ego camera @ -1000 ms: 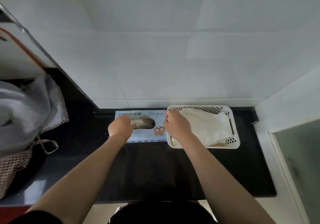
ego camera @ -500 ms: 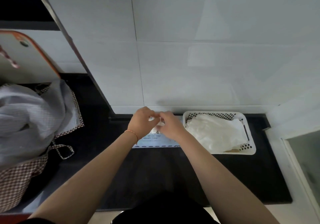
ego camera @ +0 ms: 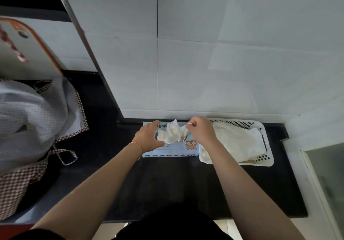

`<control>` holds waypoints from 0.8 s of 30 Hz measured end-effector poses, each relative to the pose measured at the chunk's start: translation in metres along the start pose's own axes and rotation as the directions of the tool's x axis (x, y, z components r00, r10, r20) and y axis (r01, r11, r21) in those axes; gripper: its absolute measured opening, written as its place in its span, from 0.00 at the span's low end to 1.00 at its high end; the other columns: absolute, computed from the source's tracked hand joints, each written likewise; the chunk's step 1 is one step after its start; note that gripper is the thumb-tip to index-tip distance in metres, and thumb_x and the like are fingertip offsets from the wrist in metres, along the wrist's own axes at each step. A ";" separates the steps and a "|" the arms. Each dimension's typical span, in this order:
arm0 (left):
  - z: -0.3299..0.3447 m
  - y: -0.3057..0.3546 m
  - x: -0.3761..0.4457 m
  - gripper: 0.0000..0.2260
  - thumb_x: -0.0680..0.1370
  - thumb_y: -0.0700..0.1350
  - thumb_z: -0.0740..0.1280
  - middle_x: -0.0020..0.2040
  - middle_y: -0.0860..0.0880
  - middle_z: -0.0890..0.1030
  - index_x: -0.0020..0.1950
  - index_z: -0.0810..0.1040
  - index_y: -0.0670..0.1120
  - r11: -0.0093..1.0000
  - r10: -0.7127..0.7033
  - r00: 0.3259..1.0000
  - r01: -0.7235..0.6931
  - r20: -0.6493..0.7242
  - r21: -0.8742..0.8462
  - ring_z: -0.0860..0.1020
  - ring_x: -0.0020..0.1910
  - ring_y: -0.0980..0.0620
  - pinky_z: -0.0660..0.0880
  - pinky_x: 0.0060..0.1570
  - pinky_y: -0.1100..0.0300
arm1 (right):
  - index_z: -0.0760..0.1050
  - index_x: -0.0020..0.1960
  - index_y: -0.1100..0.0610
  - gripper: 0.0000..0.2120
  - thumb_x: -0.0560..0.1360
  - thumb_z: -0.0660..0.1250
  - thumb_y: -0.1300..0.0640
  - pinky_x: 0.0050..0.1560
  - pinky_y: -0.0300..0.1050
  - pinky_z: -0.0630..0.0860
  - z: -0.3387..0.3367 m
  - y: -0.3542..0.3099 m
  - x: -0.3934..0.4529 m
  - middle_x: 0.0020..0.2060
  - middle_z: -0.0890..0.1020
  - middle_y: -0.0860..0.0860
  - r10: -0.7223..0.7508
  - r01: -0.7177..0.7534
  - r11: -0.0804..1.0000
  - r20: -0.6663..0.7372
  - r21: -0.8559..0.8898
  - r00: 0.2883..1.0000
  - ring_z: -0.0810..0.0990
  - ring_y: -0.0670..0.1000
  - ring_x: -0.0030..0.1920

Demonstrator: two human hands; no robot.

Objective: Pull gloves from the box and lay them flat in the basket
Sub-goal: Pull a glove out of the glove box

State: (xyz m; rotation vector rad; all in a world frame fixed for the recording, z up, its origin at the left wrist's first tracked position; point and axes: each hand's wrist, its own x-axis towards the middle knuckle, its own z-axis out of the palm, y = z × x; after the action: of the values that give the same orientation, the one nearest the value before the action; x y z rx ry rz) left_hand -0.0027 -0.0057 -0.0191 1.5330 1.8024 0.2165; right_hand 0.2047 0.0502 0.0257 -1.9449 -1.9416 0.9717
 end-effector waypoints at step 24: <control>-0.007 0.026 -0.010 0.06 0.75 0.49 0.63 0.56 0.49 0.76 0.48 0.80 0.55 0.992 -0.046 0.997 0.037 0.069 0.119 0.74 0.61 0.43 0.73 0.60 0.45 | 0.75 0.47 0.55 0.04 0.80 0.62 0.60 0.40 0.29 0.69 -0.051 -0.062 -0.021 0.38 0.77 0.43 -0.196 0.316 0.868 -0.320 0.384 0.927 0.73 0.39 0.37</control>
State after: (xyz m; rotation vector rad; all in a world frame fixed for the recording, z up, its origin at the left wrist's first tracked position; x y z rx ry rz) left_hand 0.0136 -0.0054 0.0044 1.5625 1.8156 0.0353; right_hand 0.1868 0.0514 0.1065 -1.4399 -1.6113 0.9077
